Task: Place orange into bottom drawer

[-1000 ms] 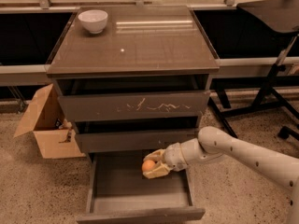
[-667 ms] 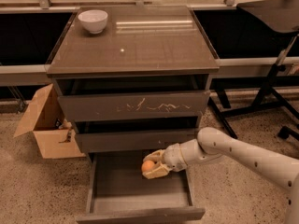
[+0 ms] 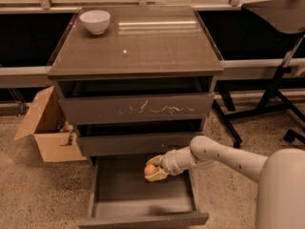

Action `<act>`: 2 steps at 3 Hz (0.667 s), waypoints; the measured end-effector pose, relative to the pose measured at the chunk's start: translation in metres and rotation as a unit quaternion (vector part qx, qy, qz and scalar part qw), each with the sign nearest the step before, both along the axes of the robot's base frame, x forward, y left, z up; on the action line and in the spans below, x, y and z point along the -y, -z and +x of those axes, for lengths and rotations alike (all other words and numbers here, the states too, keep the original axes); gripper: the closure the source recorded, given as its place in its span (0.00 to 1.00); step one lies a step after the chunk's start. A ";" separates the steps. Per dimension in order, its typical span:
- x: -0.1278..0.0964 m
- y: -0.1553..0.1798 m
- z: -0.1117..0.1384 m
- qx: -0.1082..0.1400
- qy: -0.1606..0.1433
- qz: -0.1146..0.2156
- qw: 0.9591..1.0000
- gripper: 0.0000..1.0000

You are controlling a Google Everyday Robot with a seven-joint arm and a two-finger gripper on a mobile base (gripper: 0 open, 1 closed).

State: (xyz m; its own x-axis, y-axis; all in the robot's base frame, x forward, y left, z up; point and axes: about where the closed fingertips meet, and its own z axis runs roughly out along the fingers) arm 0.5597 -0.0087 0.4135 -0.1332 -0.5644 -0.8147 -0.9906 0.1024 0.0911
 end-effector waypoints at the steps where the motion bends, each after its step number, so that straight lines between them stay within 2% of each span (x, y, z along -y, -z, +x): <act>1: -0.009 0.060 0.029 0.011 0.005 -0.026 1.000 1.00; 2: -0.021 0.093 0.041 0.007 -0.002 -0.033 0.999 1.00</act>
Offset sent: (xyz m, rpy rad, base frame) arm 0.0588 0.0305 -0.1320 -0.0871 -0.0088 0.0119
